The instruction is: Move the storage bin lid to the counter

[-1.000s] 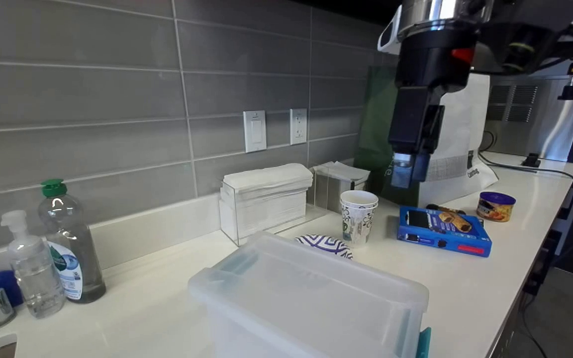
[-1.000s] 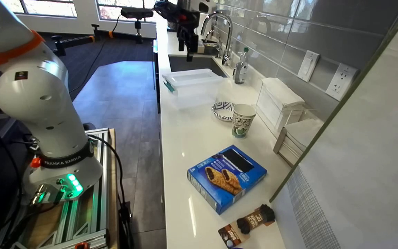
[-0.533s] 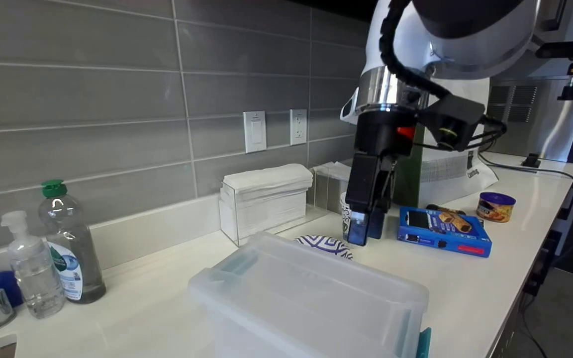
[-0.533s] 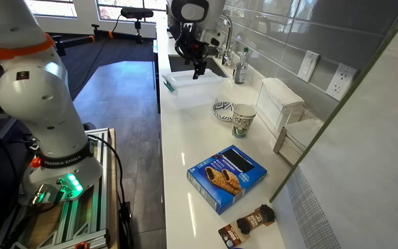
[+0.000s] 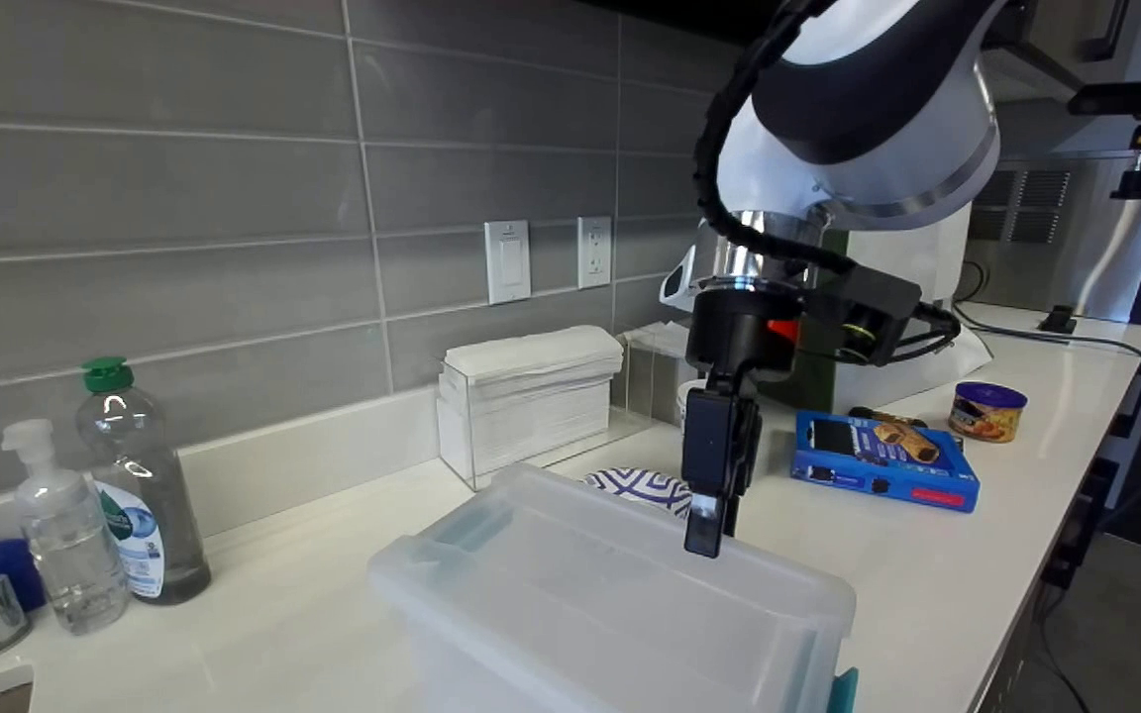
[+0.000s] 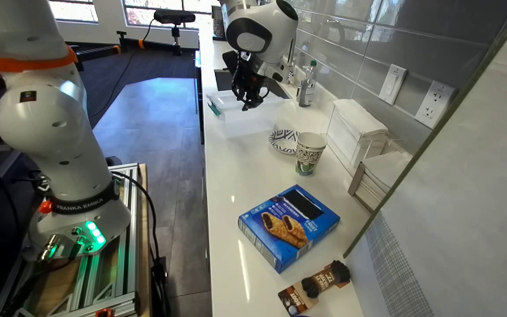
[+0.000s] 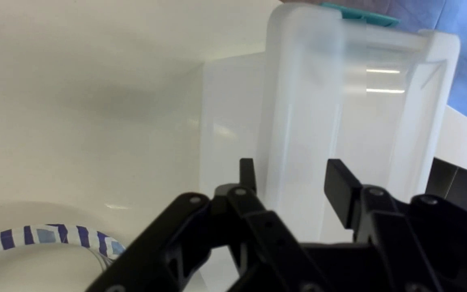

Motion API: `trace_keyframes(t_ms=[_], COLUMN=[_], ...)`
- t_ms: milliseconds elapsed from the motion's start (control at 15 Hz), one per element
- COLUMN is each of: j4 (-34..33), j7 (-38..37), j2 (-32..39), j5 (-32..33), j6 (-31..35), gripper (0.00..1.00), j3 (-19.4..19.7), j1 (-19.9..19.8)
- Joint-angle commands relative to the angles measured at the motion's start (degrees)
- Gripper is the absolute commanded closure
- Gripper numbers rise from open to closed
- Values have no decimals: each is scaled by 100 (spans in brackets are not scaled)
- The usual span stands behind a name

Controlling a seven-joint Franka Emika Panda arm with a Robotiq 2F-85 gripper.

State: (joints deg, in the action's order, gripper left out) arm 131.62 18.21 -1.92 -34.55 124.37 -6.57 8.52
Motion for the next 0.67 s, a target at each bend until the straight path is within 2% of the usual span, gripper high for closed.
trace_keyframes(t_ms=[0, 200, 400, 600], j4=[-95, -115, -132, -147], j7=[279, 373, 506, 624], j2=[154, 192, 230, 281], j5=[-212, -267, -437, -628], j6=[12, 26, 39, 28], gripper=[48, 42, 49, 48], j3=[19, 27, 49, 66], j1=[-59, -101, -147, -181])
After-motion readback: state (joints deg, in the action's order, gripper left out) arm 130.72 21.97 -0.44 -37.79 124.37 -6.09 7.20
